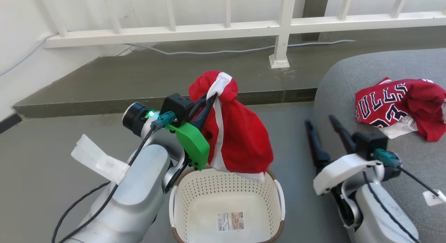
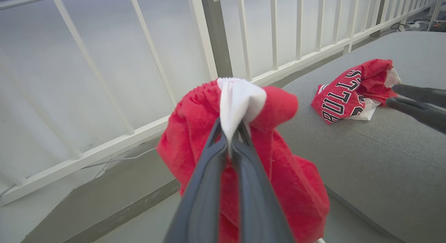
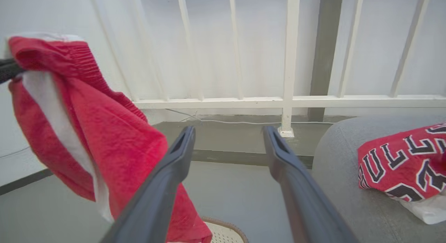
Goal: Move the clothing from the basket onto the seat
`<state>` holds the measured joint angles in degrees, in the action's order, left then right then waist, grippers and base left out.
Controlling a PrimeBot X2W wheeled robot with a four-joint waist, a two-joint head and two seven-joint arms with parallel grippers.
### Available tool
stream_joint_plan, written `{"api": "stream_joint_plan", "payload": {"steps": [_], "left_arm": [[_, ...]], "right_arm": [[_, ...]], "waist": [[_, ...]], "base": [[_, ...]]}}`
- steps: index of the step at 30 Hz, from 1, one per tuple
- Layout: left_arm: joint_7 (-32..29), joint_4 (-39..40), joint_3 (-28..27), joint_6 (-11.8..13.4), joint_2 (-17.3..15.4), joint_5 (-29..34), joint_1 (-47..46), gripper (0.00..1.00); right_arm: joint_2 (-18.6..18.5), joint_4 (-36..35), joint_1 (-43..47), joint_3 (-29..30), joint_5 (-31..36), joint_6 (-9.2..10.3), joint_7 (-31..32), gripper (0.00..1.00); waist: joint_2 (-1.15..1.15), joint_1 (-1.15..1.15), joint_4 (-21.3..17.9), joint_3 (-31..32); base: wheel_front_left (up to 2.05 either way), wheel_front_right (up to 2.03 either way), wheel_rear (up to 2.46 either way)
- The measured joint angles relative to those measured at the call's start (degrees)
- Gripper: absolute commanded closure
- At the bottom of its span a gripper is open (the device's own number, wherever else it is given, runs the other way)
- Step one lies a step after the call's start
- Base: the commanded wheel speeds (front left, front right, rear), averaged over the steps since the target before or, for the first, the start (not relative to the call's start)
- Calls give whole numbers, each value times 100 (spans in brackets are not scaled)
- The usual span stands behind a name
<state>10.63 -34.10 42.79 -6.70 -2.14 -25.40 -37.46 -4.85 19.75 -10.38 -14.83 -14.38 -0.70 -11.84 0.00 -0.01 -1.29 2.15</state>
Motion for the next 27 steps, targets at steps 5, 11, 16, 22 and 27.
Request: {"api": "stream_joint_plan", "payload": {"steps": [5,11,16,22,27], "left_arm": [[-109,156,63,25,0,-119,-2,100],[-207,323,182,69,0,-164,-7,100],[-300,506,354,74,-3,-219,-14,100],[-355,695,502,74,-1,-279,-17,100],[-412,880,658,115,-2,-336,-18,100]], "right_arm": [[51,0,3,-566,138,-335,156,0],[99,23,-20,-1046,193,-481,283,0],[113,177,-163,-1269,220,-527,336,0],[114,443,-393,-1449,236,-535,391,0],[118,769,-512,-1616,456,-535,453,0]], "waist": [[0,0,13,22],[0,0,37,30],[0,0,96,31],[0,0,212,26],[0,0,334,20]], "base": [[0,0,0],[0,0,0],[0,0,0],[0,0,0],[0,0,0]]}}
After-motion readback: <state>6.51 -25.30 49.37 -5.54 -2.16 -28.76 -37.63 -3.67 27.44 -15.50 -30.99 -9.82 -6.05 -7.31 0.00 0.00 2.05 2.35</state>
